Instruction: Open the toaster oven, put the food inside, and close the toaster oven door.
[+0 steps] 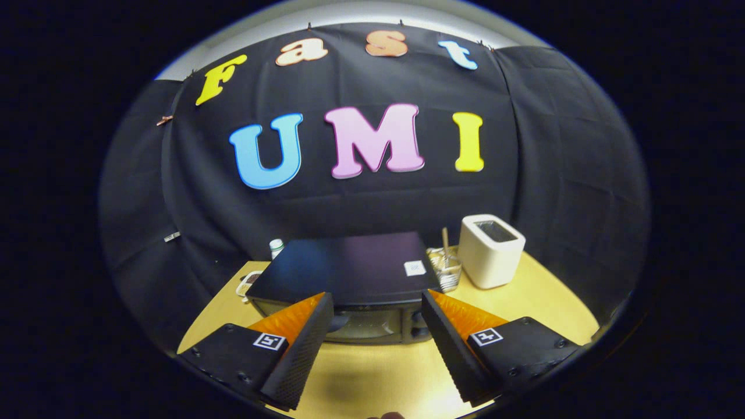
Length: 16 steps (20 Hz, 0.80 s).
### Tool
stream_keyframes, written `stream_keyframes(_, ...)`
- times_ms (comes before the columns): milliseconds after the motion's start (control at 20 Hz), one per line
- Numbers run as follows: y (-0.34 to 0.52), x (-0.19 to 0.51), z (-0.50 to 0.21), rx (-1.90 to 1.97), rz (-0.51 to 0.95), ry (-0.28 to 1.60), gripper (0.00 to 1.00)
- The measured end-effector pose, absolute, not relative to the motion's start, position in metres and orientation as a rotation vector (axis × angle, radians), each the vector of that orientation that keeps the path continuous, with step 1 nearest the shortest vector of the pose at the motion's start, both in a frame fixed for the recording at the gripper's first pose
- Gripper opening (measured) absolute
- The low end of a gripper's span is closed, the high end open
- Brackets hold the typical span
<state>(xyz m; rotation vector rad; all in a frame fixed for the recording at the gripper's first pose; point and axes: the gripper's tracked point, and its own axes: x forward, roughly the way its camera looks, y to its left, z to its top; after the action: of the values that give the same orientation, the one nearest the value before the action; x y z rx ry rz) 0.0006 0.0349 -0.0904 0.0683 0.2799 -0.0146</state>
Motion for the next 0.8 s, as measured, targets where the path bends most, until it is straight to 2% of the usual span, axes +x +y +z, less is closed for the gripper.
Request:
stream_keyframes(200, -0.037, -0.020, -0.022, -0.004, -0.094, 0.092, 0.98)
stream_keyframes(400, -0.094, -0.050, 0.019, 0.007, -0.175, -0.020, 0.98)
stream_keyframes(800, -0.143, -0.065, -0.005, 0.034, -0.262, 0.028, 0.98)
